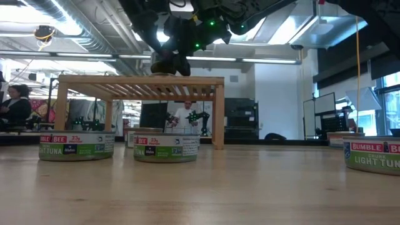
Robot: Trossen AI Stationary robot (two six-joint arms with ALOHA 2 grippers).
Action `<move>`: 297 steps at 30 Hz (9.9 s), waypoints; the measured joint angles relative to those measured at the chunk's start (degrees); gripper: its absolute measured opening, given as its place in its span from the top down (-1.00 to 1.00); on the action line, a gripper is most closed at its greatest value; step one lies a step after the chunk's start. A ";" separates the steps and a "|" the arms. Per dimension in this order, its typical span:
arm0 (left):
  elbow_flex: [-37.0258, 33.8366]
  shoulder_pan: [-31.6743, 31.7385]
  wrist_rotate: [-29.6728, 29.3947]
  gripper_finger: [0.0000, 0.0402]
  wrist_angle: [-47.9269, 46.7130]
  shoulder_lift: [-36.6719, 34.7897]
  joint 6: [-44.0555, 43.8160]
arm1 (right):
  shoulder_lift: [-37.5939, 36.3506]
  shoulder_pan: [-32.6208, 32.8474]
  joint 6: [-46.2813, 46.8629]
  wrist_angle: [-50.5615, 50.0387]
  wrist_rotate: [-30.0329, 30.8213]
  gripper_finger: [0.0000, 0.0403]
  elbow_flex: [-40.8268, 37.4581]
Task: Stack canned seafood by type on shelf
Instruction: Stack the blue tuna can on top of the blue tuna can on the shelf, then stack the green tuna can on top of the green tuna can on the shelf
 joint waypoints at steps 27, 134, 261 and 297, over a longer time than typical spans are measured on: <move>0.02 -0.07 -0.05 0.99 0.82 -0.04 -1.16 | 0.07 -1.39 2.35 1.45 -6.49 -0.13 0.00; 0.08 -15.66 2.16 0.99 -12.32 -5.67 -16.54 | -25.83 4.30 32.16 -55.21 14.79 -0.13 0.00; 0.02 -50.89 -14.47 0.74 4.06 36.76 -22.12 | -26.42 32.81 59.86 -9.70 10.57 -0.13 -49.61; 0.02 -48.36 -14.49 1.00 4.21 36.63 -20.90 | -17.94 32.81 47.68 16.44 8.55 -0.13 -56.19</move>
